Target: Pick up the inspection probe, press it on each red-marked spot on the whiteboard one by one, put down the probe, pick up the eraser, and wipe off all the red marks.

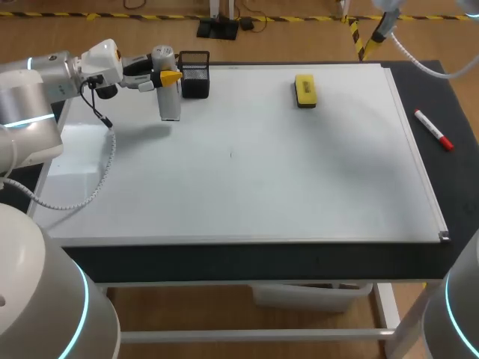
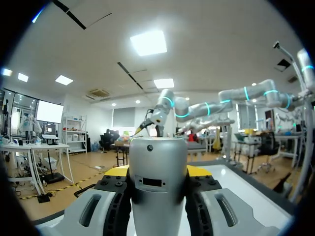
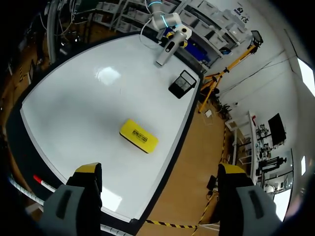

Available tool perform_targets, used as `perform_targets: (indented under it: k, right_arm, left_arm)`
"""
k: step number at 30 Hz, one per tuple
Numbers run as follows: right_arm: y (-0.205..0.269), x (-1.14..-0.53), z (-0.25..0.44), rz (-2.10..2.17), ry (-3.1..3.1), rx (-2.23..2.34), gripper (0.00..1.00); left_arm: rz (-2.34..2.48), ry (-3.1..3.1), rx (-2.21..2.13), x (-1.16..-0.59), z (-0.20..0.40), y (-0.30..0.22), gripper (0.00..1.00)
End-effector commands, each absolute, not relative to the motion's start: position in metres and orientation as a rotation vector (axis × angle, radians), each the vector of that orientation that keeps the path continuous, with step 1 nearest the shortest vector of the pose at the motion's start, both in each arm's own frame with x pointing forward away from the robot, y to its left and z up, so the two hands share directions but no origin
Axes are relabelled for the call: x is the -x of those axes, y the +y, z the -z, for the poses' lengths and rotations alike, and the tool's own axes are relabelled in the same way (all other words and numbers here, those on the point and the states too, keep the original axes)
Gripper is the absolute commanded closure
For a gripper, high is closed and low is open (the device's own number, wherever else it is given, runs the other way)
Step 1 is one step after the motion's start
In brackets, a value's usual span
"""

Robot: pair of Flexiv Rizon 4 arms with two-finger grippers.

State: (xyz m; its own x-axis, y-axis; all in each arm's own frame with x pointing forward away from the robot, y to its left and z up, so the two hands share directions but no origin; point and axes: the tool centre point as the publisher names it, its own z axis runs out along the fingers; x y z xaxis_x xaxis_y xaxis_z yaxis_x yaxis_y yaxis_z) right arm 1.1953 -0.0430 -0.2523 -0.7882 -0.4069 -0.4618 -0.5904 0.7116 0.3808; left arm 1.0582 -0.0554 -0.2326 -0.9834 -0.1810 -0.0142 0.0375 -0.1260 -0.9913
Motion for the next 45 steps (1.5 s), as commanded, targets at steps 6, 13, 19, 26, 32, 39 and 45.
perform_targets:
  k: [6, 13, 19, 26, 32, 39, 45]
  right_arm:
    - [-0.043, -1.195, 0.251, -0.738, 2.577, 0.782, 0.00]
    - [-0.043, -1.195, 0.251, -0.738, 2.577, 0.782, 0.00]
    - [-0.043, -1.195, 0.251, -0.738, 2.577, 0.782, 0.00]
    - [-0.043, -1.195, 0.251, -0.738, 2.577, 0.782, 0.00]
    - [-0.043, -1.195, 0.251, -0.738, 2.577, 0.782, 0.00]
    - [-0.043, -1.195, 0.251, -0.738, 2.577, 0.782, 0.00]
    - [-0.043, -1.195, 0.251, -0.738, 2.577, 0.782, 0.00]
  left_arm:
    - [2.258, 2.027, 0.051, -1.073, 0.196, -0.057, 1.00]
    - [2.271, 2.026, -0.021, -1.095, 0.171, -0.060, 1.00]
    - [2.302, 2.000, -0.046, -1.118, 0.158, -0.068, 1.00]
    - [2.353, 1.960, -0.056, -1.140, 0.155, -0.081, 1.00]
    - [2.366, 1.946, -0.077, -1.154, 0.158, -0.093, 1.00]
    - [2.377, 1.931, -0.087, -1.170, 0.163, -0.103, 1.00]
    - [2.377, 1.919, -0.080, -1.180, 0.167, -0.105, 1.00]
